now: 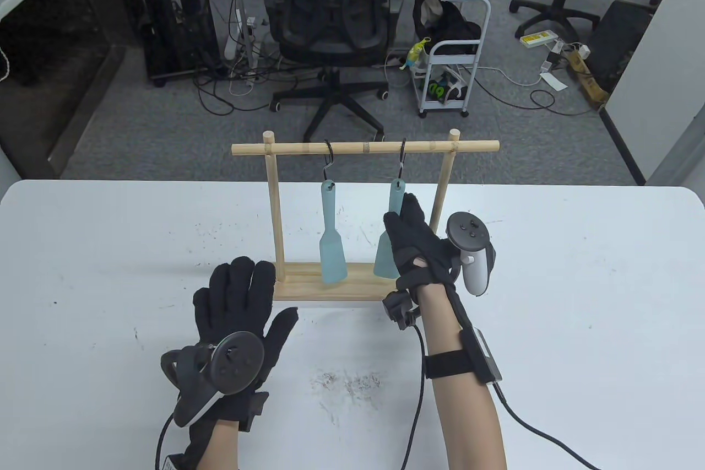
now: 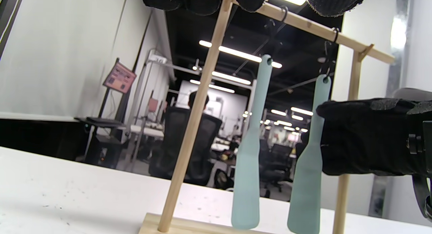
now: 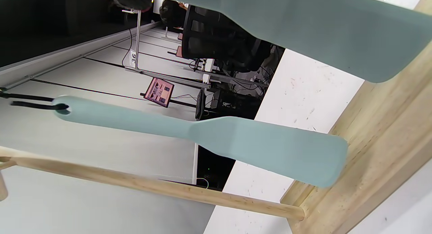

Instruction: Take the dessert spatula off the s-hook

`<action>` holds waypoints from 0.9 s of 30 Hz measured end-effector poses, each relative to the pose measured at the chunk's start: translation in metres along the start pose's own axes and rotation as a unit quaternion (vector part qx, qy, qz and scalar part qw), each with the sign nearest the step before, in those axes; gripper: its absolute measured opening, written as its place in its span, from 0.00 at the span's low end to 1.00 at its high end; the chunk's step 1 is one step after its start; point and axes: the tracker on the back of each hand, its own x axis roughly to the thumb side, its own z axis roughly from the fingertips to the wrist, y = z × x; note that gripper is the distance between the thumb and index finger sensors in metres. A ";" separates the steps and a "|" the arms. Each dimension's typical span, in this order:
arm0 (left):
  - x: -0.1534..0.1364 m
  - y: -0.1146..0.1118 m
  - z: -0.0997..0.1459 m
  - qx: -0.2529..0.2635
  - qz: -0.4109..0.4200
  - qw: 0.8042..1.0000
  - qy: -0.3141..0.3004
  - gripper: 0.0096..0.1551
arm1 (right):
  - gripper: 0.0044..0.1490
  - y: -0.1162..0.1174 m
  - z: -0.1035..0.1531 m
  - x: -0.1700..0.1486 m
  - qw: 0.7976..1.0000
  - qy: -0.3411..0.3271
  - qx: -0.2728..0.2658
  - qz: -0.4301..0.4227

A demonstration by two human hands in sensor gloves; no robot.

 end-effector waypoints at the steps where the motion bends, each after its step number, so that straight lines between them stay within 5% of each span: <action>1: 0.000 0.000 0.000 0.001 0.000 1.000 0.000 0.48 | 0.45 0.000 0.000 0.000 1.000 0.000 0.002 -0.001; 27: -0.002 0.002 0.000 0.001 0.005 1.000 0.003 0.47 | 0.35 -0.006 0.018 0.010 0.998 -0.010 0.049 0.036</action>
